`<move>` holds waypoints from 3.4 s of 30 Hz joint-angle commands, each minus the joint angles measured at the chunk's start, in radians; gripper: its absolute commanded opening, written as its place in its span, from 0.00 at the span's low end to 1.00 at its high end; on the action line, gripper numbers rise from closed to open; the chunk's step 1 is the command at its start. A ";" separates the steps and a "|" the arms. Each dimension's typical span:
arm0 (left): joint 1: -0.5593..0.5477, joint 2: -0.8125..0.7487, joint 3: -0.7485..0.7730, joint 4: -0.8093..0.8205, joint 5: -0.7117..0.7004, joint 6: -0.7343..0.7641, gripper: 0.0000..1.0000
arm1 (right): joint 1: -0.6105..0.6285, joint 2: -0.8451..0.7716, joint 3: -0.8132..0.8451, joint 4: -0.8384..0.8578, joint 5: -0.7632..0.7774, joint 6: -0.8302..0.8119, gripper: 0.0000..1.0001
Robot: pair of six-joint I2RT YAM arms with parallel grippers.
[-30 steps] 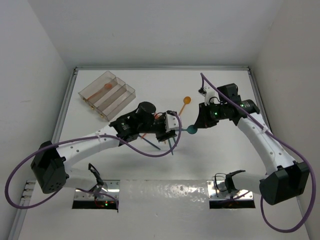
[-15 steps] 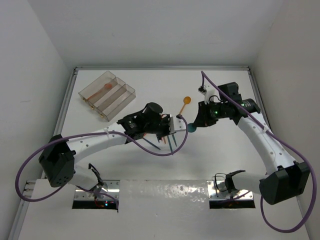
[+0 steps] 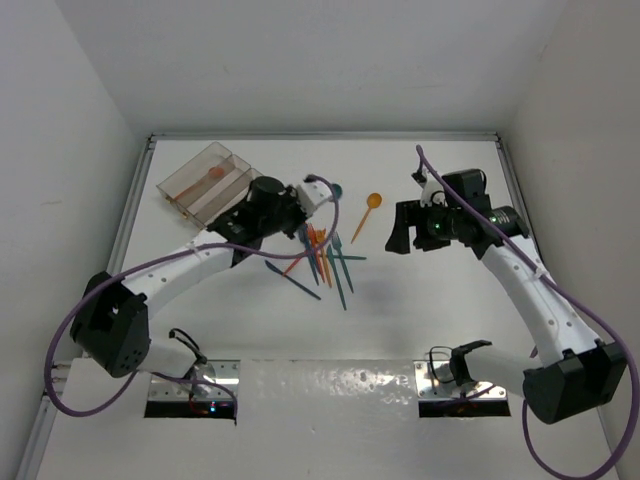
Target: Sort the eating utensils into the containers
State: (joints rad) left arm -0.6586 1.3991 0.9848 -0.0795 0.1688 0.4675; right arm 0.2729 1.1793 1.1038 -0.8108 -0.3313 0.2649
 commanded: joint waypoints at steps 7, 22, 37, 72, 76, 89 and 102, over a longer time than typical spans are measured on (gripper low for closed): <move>0.348 -0.022 0.057 0.092 -0.244 0.062 0.00 | 0.005 -0.118 -0.125 0.096 0.052 0.145 0.76; 0.709 0.297 0.216 0.182 -0.130 0.293 0.00 | 0.006 -0.089 -0.153 0.131 0.002 0.119 0.76; 0.798 0.538 0.322 0.296 -0.049 0.378 0.00 | 0.005 -0.006 -0.151 0.071 -0.032 0.068 0.76; 0.847 0.643 0.385 0.317 0.066 0.324 0.30 | 0.005 0.028 -0.179 0.091 -0.071 0.096 0.76; 0.847 0.611 0.371 0.313 0.052 0.309 0.35 | 0.005 0.020 -0.180 0.090 -0.074 0.088 0.76; 0.625 0.304 0.495 0.009 -0.409 -0.448 0.33 | 0.005 -0.036 -0.199 0.133 0.043 0.140 0.77; 0.301 0.218 0.322 -0.272 -0.178 -1.122 0.31 | 0.005 -0.098 -0.262 0.191 0.132 0.218 0.76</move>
State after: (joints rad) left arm -0.2745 1.5894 1.3529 -0.3050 -0.0612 -0.4820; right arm 0.2729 1.1114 0.8536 -0.6659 -0.2237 0.4572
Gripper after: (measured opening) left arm 0.313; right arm 0.763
